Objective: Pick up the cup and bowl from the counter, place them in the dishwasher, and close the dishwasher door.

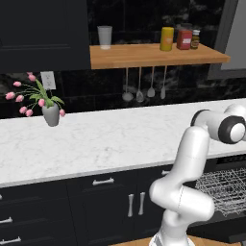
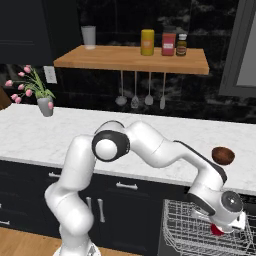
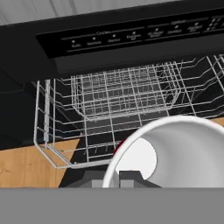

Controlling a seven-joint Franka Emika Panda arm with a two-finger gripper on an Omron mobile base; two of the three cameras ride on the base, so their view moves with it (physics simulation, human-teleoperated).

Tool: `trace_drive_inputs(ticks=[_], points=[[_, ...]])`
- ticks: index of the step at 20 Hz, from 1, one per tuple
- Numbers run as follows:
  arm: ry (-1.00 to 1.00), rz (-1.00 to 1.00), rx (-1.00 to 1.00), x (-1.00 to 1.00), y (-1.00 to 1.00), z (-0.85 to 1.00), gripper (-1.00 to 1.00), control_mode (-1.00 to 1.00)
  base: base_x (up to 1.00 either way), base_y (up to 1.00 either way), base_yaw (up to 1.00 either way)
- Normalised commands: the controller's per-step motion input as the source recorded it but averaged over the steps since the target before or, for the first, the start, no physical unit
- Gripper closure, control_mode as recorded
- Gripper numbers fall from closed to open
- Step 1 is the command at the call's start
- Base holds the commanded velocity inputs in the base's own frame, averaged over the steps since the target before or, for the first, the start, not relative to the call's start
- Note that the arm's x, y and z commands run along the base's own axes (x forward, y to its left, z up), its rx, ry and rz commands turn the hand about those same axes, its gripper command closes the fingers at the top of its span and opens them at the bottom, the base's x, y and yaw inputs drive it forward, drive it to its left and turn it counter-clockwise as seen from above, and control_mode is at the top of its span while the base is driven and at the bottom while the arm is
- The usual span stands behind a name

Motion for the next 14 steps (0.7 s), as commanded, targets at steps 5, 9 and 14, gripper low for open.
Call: trace_drive_inputs(ticks=[5, 9, 14], points=[[-0.01, 0.00, 0.07, 0.00, -0.15, -0.05, 1.00, -1.00, 0.00, 0.00, 0.00], [0.00, 0.00, 0.04, 0.00, -0.17, -0.21, 1.00, -1.00, 0.00, 0.00, 0.00], [0.00, 0.00, 0.01, 0.02, 0.00, -0.52, 1.00, -1.00, 0.00, 0.00, 0.00]])
